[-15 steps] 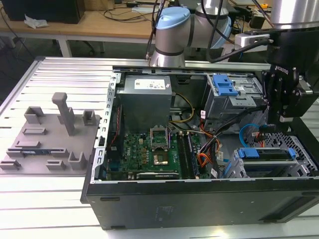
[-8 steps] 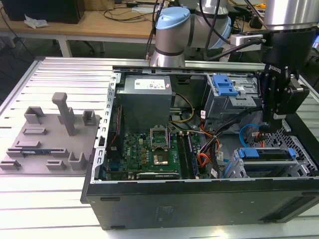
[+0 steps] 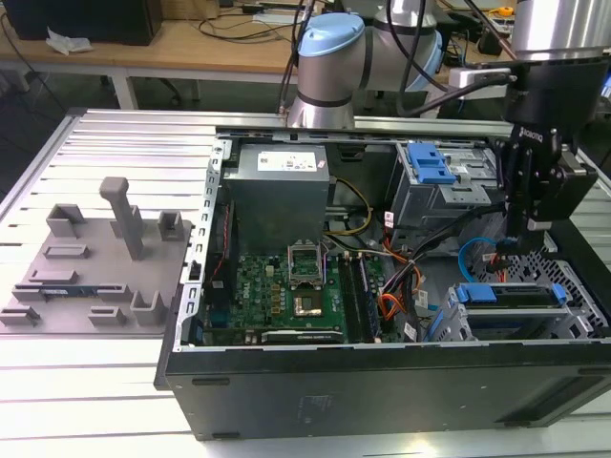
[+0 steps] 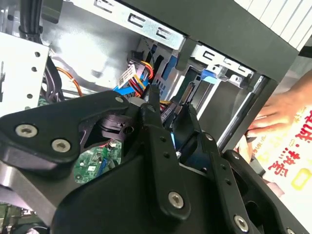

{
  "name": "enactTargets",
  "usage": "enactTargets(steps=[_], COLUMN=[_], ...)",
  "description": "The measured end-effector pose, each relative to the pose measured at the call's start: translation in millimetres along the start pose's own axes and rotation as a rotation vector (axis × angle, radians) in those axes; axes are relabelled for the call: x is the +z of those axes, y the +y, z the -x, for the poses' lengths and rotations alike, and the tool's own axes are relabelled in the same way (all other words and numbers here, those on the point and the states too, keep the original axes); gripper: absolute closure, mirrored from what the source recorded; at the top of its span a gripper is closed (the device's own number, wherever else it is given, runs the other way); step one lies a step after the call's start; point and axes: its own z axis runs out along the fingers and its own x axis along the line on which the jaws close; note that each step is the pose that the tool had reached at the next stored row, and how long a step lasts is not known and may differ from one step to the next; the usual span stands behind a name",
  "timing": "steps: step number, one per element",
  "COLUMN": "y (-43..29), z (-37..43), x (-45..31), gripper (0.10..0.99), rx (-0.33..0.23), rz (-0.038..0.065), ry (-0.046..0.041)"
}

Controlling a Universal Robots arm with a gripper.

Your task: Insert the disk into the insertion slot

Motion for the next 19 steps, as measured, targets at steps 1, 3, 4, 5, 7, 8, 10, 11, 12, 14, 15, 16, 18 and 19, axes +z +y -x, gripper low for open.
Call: enactTargets(steps=[1,3,4,5,7,8,10,11,12,14,15,16,18,19], y=[0.0,0.0,0.0,0.1,0.6,0.9,1.7,2.5,2.9,3.6,3.7,4.0,4.2,4.2], z=[0.1,0.1,0.1,0.3,0.6,1.0,1.9,2.9,3.9,5.6,6.4,8.2,10.9,11.5], x=[0.0,0.1,0.1,0.3,0.6,0.9,1.2,1.5,1.9,2.4,2.5,2.4,1.9,1.8], gripper=[0.706,0.706,0.706,0.706,0.706,0.706,0.706,0.706,0.706,0.706,0.706,0.706,0.706,0.706], rx=[0.0,0.0,0.0,0.0,0.0,0.0,0.001,0.003,0.005,0.008,0.008,0.009,0.009,0.009], rz=[0.0,0.0,0.0,0.0,0.0,0.0,0.001,0.001,0.002,0.003,0.003,0.004,0.004,0.003], ry=[0.0,-0.0002,-0.0002,-0.0002,0.0043,0.0073,0.012,0.0149,0.0174,0.0217,0.024,0.0282,0.0318,0.0334])
